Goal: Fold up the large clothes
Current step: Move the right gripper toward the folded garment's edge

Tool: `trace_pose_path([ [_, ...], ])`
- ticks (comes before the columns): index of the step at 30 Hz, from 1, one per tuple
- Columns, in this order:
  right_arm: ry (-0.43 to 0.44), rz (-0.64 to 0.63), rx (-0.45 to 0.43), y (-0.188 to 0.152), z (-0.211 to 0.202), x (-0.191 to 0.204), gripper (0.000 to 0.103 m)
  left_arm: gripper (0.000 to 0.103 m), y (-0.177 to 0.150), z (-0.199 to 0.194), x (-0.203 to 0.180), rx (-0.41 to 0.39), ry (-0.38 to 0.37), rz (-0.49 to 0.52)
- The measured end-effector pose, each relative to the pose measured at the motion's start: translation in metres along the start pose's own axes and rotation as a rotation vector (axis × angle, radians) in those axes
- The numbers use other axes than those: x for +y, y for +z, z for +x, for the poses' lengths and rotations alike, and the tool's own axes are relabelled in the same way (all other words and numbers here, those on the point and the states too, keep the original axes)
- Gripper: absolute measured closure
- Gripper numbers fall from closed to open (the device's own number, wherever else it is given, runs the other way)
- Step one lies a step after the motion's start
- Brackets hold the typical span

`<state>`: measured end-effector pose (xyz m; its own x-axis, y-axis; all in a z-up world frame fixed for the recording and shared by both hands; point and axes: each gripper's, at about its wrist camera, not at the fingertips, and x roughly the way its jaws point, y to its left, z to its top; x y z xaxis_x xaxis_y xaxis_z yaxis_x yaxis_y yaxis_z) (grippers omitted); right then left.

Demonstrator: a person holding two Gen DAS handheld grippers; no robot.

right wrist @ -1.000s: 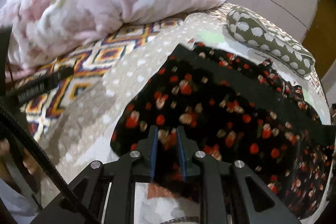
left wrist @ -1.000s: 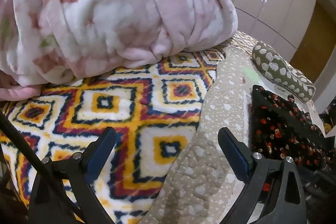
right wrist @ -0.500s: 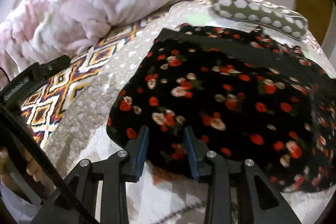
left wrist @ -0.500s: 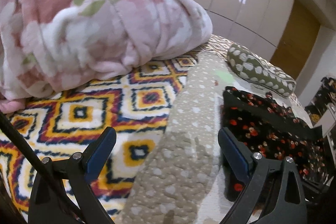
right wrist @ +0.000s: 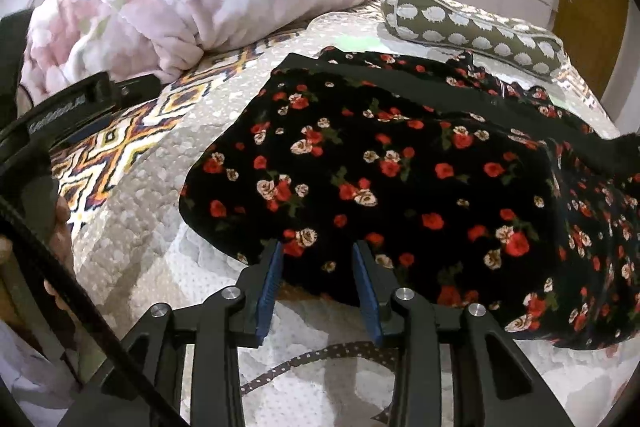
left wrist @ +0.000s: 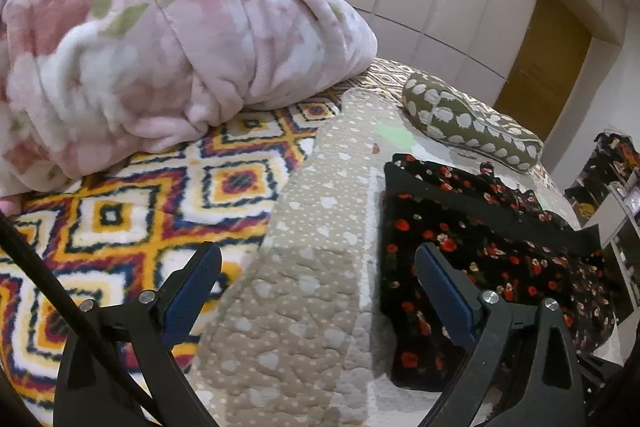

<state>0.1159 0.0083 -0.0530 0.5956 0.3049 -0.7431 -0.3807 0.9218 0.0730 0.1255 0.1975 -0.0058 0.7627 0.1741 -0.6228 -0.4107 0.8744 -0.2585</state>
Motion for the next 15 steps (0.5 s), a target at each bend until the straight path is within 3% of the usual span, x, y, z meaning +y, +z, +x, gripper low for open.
trace_pose_path([
  [15,-0.021,-0.073,0.009,-0.014,0.01,0.018,0.05,0.006,-0.002,0.005,-0.004,0.02,-0.011,0.0],
])
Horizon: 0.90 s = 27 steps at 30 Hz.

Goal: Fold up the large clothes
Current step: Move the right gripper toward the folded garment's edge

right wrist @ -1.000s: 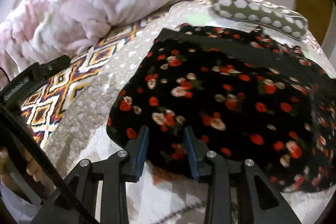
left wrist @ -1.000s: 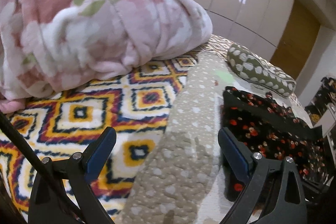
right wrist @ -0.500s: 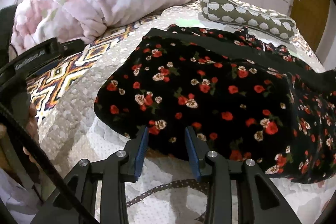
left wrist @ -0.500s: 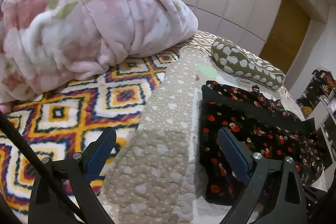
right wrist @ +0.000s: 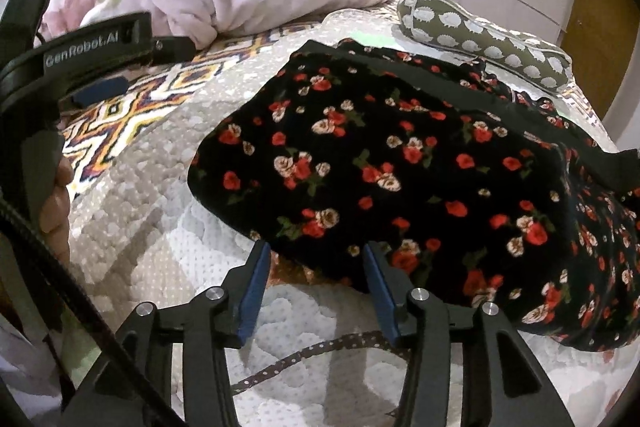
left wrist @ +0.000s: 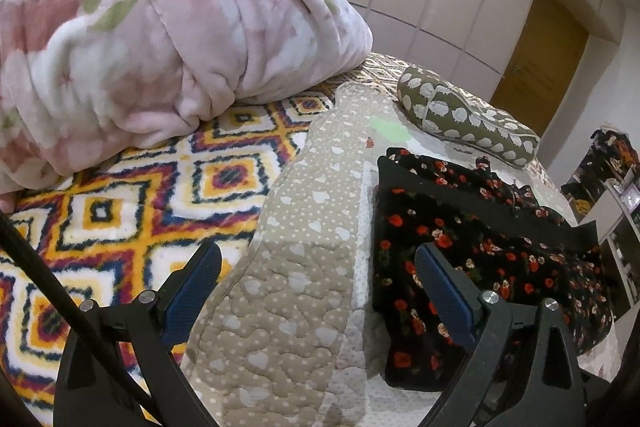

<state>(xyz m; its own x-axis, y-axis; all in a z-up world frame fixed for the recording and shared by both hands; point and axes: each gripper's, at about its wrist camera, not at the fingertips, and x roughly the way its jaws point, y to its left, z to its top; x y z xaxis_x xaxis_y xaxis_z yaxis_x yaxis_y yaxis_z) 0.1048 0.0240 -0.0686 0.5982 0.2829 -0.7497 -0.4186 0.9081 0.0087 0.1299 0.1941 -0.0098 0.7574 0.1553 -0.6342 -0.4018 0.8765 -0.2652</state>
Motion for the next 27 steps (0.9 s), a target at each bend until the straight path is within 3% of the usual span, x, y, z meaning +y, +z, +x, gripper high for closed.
trace_pose_path([
  [10,-0.004,-0.016,0.014,-0.009,0.008,0.01,0.04,0.006,0.0,0.002,0.003,0.004,0.006,-0.005],
  [18,0.019,0.016,0.012,-0.015,0.0,0.001,0.04,0.006,0.001,0.001,-0.001,0.001,-0.007,-0.001],
  [22,0.001,0.11,0.01,-0.024,-0.019,-0.037,0.04,0.006,0.001,-0.005,-0.013,-0.005,-0.062,-0.003],
  [27,-0.142,0.32,-0.004,-0.057,-0.058,-0.133,0.039,0.006,-0.004,-0.013,-0.047,0.019,-0.214,0.002],
])
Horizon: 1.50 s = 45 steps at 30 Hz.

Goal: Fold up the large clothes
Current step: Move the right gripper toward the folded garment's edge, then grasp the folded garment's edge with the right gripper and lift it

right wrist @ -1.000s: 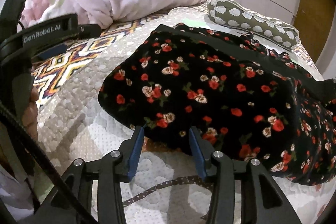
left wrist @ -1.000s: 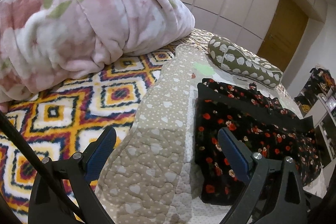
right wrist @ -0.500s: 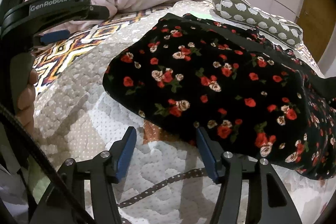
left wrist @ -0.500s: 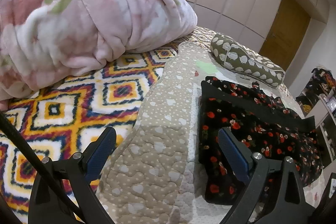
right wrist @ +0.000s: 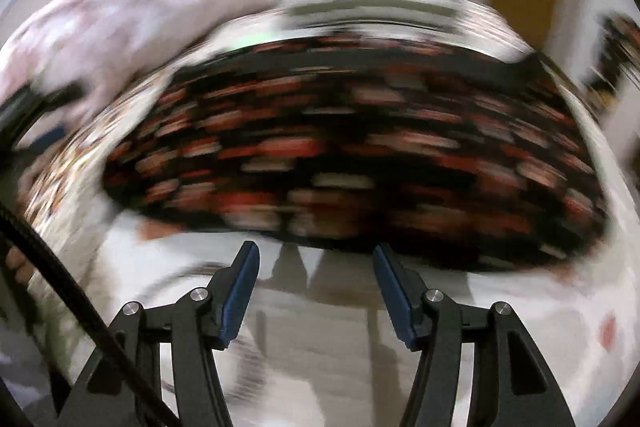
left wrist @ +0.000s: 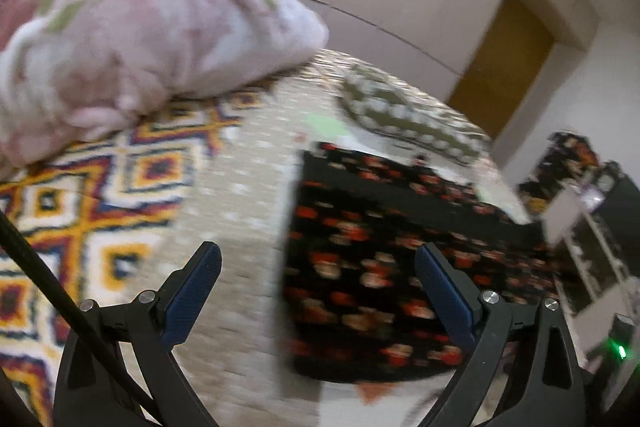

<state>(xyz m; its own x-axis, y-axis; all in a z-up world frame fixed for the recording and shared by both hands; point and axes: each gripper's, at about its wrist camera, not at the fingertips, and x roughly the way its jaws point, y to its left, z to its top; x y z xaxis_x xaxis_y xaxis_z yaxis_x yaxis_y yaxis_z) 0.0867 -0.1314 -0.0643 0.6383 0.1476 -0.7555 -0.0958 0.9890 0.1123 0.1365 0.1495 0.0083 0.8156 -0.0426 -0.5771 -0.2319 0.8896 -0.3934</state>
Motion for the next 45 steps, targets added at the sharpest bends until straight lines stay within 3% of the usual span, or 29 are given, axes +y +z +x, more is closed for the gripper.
trace_pose_path([
  [4,-0.071,0.272,-0.019,-0.014,-0.026,-0.103,0.039,0.006,-0.013,0.008,-0.044,0.025,-0.061,0.083],
  [9,-0.038,0.55,-0.065,-0.033,-0.037,-0.187,0.036,0.006,-0.033,0.033,-0.078,0.092,-0.078,0.161],
  [13,0.034,0.639,-0.074,-0.037,-0.022,-0.209,0.036,0.006,-0.04,0.038,-0.084,0.102,-0.066,0.186],
  [19,0.146,0.758,-0.12,-0.026,0.008,-0.216,0.031,0.006,-0.029,0.033,-0.064,0.092,-0.091,0.113],
  [22,0.155,0.787,-0.133,-0.018,0.017,-0.212,0.03,0.006,-0.02,0.027,-0.052,0.071,-0.071,0.093],
  [24,0.143,0.788,-0.129,-0.011,0.021,-0.211,0.03,0.005,-0.012,0.02,-0.039,0.04,-0.019,0.086],
  [26,0.128,0.79,-0.119,-0.004,0.024,-0.211,0.04,0.005,-0.005,0.012,-0.021,0.006,0.036,0.064],
  [27,0.123,0.788,-0.11,-0.001,0.025,-0.212,0.061,0.005,-0.002,0.01,-0.014,-0.003,0.053,0.05],
  [29,0.11,0.765,-0.085,0.009,0.025,-0.21,0.073,0.005,0.004,0.003,0.012,-0.018,0.101,-0.003],
  [33,-0.065,0.521,-0.107,0.052,-0.003,-0.163,0.078,0.005,0.013,-0.009,0.059,-0.045,0.209,-0.091],
  [36,-0.096,0.294,-0.169,0.094,-0.027,-0.09,0.08,0.005,0.021,-0.023,0.094,-0.076,0.286,-0.156],
  [40,-0.022,0.05,-0.228,0.122,-0.034,0.018,0.082,0.005,0.027,-0.039,0.13,-0.113,0.344,-0.232],
  [45,0.127,-0.184,-0.144,0.108,0.016,0.141,0.082,0.006,0.03,-0.049,0.156,-0.13,0.345,-0.289],
])
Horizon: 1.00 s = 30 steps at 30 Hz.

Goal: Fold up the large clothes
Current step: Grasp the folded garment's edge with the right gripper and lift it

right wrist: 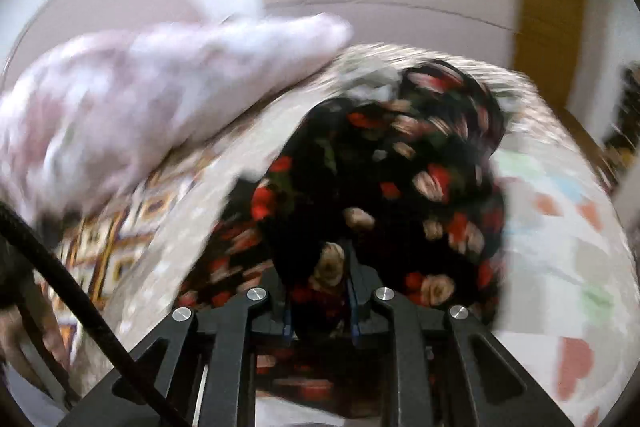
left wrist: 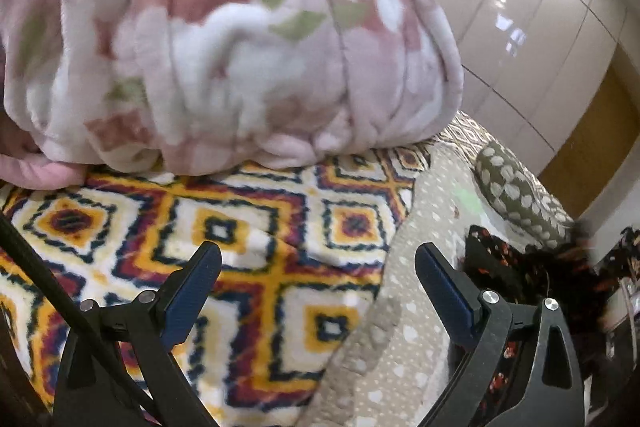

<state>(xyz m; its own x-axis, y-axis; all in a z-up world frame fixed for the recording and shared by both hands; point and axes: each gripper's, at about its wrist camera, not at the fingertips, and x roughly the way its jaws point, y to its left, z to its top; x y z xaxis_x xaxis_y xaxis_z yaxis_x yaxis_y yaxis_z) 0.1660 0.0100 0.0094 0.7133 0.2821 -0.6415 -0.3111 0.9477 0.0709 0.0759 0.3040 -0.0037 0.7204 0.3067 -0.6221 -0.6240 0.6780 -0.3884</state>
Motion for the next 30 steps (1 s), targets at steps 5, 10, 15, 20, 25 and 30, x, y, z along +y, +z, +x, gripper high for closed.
trace_pose_path([
  [5,0.042,-0.13,0.132,-0.045,0.06,0.05,0.081,0.006,0.001,0.001,0.001,0.006,-0.022,-0.01],
  [10,0.073,-0.161,0.112,-0.051,0.051,0.046,0.075,0.006,-0.003,0.008,-0.02,0.031,-0.099,-0.002],
  [15,0.161,-0.096,0.104,-0.056,0.026,0.027,0.067,0.006,-0.016,0.017,-0.063,0.097,-0.266,0.025],
  [20,0.249,0.043,0.095,-0.074,-0.011,-0.015,0.067,0.006,-0.036,0.018,-0.122,0.172,-0.478,0.116],
  [25,0.222,0.123,0.079,-0.088,-0.04,-0.053,0.066,0.006,-0.072,0.034,-0.176,0.285,-0.457,0.294],
  [30,0.162,0.155,0.084,-0.097,-0.049,-0.078,0.066,0.082,-0.114,0.057,-0.215,0.434,-0.525,0.399],
])
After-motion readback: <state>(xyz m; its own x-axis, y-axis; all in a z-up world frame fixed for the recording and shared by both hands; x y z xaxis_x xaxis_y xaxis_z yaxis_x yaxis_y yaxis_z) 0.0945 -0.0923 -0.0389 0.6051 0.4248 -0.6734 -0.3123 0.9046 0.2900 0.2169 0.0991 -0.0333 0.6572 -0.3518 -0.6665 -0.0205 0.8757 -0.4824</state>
